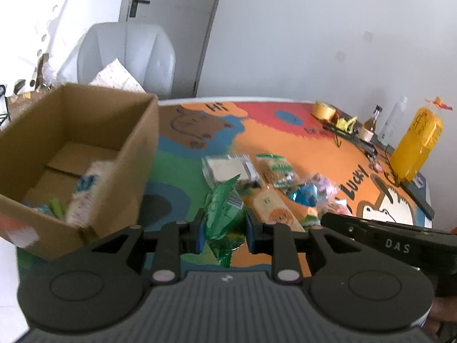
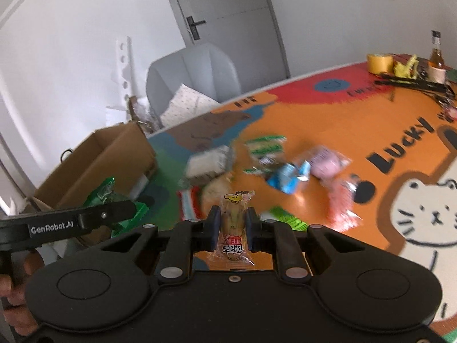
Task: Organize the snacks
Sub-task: 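Grasp the small sausage stick with the right gripper while the left grasps a green packet, then carry both snacks over the box and open both grippers to drop them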
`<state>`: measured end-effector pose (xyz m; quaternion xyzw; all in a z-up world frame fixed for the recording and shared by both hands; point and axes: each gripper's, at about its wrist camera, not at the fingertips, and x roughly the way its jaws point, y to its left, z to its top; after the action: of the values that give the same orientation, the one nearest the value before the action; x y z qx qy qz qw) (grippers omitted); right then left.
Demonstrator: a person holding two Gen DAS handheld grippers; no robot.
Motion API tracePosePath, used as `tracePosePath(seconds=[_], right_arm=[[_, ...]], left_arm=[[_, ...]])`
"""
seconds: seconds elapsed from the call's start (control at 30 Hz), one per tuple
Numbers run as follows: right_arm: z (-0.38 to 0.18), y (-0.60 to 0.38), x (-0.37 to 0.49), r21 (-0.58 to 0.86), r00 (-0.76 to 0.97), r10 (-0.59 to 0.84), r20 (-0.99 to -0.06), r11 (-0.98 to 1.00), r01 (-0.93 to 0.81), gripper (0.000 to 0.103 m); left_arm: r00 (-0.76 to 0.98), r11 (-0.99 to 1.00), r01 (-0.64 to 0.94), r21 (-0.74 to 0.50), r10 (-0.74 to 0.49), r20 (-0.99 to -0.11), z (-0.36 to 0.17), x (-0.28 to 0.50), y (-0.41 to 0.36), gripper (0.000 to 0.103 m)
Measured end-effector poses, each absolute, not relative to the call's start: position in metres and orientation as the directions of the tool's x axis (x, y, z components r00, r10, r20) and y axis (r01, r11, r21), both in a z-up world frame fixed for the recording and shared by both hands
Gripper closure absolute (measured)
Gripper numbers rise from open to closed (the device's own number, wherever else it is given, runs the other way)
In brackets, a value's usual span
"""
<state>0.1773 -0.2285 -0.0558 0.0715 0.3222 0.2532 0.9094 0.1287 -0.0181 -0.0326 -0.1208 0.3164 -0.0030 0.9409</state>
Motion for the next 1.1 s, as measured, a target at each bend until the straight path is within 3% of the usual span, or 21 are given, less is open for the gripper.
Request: tracePosePath(seconds=[0.43, 1.1], right_arm=[[-0.026, -0.184, 0.190, 0.308, 0.649, 0.592, -0.479, 0.805, -0.507, 0.086], [0.006, -0.086, 0.196, 0.251, 0.616, 0.649, -0.447, 0.751, -0.610, 0.086]], left_arm=[[0.850, 0.962, -0.139, -0.234, -0.005, -0.527, -0.003, 0.123, 0.027, 0.077], [0.848, 0.940, -0.235, -0.249, 0.073, -0.524, -0.004, 0.122, 0.116, 0.077]])
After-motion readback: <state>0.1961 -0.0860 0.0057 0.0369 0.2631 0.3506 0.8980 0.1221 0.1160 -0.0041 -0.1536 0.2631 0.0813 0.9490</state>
